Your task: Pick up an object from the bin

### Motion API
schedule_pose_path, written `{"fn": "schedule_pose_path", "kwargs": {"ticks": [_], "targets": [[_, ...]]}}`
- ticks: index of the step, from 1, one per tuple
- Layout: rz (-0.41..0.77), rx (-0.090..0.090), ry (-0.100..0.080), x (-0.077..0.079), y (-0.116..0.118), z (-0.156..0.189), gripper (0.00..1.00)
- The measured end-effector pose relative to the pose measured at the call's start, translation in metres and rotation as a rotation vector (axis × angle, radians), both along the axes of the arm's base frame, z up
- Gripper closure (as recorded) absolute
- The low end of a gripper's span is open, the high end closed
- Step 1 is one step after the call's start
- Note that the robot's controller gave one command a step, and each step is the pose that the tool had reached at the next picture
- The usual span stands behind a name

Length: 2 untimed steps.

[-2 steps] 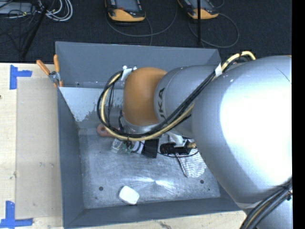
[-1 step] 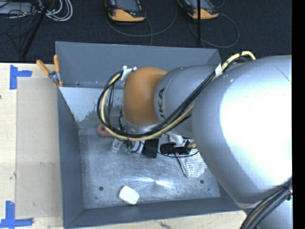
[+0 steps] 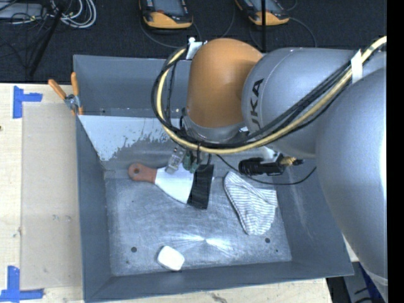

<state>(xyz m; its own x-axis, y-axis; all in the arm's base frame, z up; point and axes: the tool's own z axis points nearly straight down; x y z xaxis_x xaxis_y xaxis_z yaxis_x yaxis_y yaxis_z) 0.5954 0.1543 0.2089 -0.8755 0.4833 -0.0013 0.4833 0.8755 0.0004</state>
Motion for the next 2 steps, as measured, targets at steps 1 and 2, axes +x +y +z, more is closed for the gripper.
{"fn": "schedule_pose_path", "kwargs": {"ticks": [1,2], "targets": [[0.000,-0.001,0.001,0.000,0.000,-0.001,1.00],[0.027,-0.002,0.008,-0.014,0.009,-0.094,0.00]]}}
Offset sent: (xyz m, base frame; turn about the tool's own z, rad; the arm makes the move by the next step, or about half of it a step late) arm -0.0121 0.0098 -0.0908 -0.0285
